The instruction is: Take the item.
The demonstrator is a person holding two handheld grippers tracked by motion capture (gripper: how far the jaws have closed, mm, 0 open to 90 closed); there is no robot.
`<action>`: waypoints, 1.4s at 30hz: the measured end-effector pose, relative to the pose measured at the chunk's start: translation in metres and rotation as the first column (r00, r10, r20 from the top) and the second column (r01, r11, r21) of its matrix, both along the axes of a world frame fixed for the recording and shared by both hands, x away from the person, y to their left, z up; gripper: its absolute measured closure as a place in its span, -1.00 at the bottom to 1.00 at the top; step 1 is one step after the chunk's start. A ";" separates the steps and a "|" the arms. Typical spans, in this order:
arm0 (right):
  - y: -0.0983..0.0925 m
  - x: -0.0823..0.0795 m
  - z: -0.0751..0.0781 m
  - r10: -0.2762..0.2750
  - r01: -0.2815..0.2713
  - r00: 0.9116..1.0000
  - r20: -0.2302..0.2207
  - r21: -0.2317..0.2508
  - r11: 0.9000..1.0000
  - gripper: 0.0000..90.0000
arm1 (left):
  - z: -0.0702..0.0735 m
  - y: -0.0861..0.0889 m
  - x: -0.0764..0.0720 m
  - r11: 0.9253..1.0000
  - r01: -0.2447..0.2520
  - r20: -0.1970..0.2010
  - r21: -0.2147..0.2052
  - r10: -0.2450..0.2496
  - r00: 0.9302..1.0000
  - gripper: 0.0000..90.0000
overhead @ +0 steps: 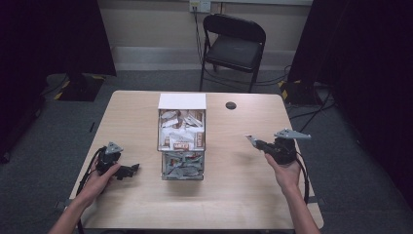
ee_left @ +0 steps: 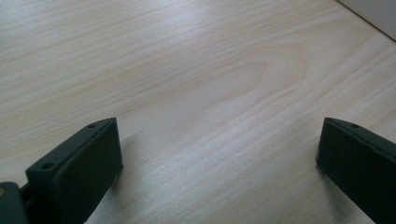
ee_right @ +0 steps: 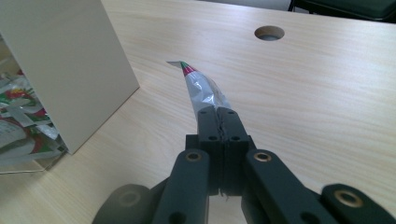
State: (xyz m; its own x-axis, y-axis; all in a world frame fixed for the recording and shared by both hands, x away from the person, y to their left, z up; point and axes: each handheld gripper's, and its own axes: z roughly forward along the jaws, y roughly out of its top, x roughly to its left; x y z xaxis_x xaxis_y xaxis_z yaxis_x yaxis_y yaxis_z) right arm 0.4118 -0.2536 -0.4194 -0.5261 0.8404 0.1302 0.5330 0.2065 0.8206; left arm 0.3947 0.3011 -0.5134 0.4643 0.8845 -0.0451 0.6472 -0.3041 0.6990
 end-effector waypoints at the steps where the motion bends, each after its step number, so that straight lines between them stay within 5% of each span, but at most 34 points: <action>1: 0.000 0.001 -0.003 -0.003 0.003 1.000 -0.003 0.001 1.000 0.98 | 0.000 0.000 0.000 1.000 0.000 0.000 0.000 0.000 1.000 -1.00; 21: 0.025 0.021 -0.037 0.031 -0.035 0.997 -0.071 -0.064 0.997 0.98 | 0.000 0.000 0.000 1.000 0.000 0.000 0.000 0.000 1.000 -1.00; 42: 0.067 0.035 -0.049 0.103 -0.111 0.990 -0.101 -0.081 0.990 0.98 | 0.000 0.000 0.000 1.000 0.000 0.000 0.000 0.000 1.000 -1.00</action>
